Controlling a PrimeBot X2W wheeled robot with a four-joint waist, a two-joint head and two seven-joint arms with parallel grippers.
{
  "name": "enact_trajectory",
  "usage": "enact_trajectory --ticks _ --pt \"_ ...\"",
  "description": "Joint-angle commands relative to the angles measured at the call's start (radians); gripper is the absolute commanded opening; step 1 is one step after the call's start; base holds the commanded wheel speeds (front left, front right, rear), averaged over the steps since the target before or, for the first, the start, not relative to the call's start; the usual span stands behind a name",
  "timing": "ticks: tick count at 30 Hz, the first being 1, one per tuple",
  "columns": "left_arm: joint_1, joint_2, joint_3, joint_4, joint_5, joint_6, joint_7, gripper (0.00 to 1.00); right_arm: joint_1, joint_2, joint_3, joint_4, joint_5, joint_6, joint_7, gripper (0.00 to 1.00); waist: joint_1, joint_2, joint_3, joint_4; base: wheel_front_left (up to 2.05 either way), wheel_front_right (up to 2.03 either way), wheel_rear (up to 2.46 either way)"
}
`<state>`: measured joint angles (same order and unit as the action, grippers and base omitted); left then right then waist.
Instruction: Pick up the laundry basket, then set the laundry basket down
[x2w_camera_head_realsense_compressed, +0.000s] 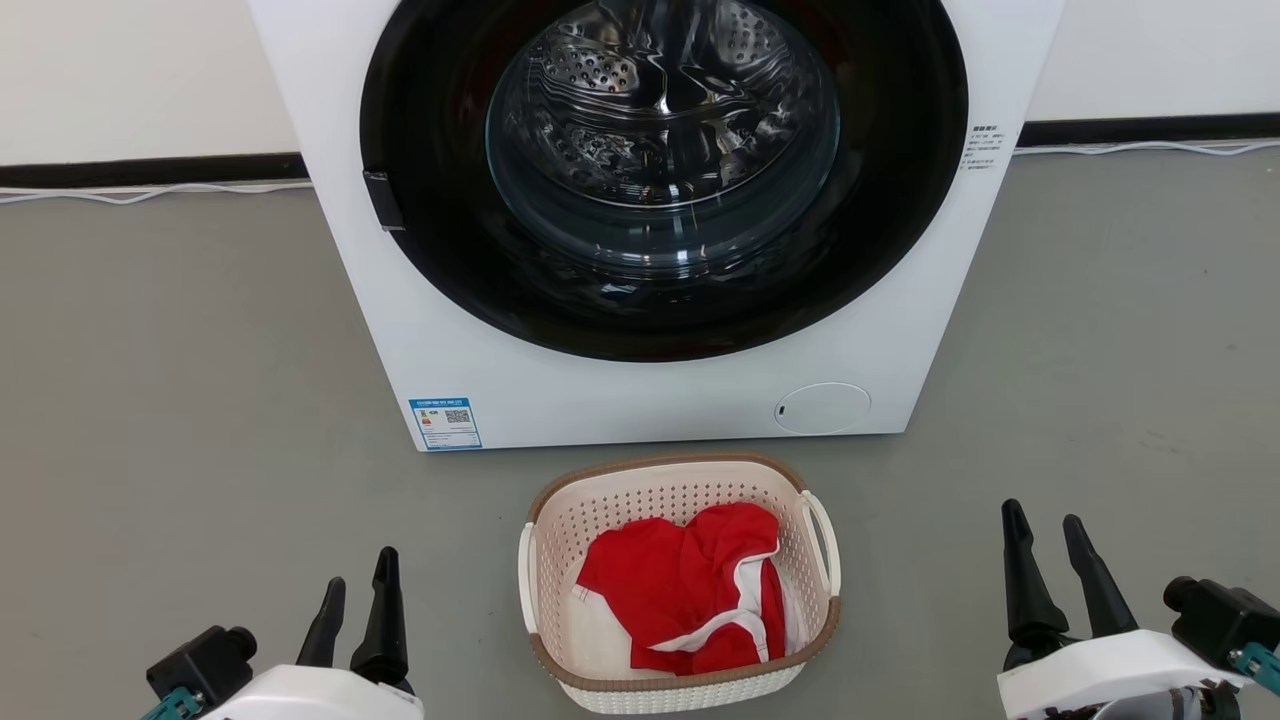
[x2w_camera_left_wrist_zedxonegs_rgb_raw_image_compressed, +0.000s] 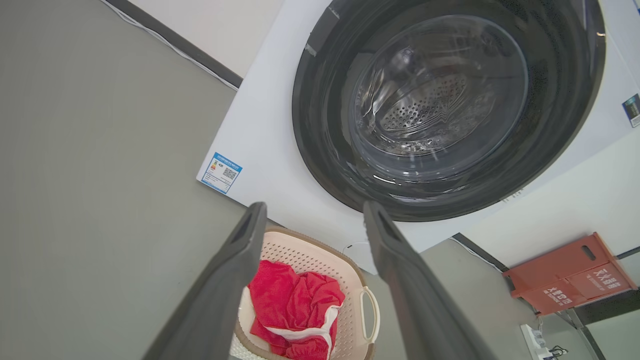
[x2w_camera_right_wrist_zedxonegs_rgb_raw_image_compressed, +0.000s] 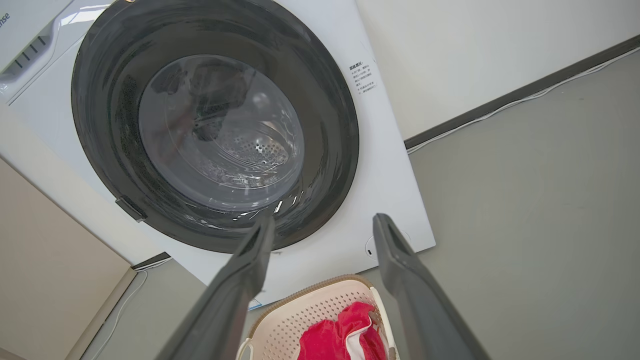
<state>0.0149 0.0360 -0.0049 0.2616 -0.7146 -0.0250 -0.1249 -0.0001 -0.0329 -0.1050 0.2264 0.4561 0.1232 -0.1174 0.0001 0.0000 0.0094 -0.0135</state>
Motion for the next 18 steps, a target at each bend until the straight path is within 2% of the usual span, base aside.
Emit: enact_trajectory --ticks 1,18 --pt "-0.016 0.009 0.014 -0.03 0.043 0.01 -0.013 1.0 -0.024 -0.013 0.008 -0.024 -0.044 0.005 -0.021 1.0 -0.0001 0.0 0.001 0.001 0.0 0.0 0.0" --pt "-0.004 0.011 0.006 -0.04 0.26 0.028 -0.06 1.0 -0.027 -0.015 0.011 -0.011 -0.265 0.006 -0.068 1.0 -0.0001 0.0 0.008 0.003 0.0 0.0 0.0"
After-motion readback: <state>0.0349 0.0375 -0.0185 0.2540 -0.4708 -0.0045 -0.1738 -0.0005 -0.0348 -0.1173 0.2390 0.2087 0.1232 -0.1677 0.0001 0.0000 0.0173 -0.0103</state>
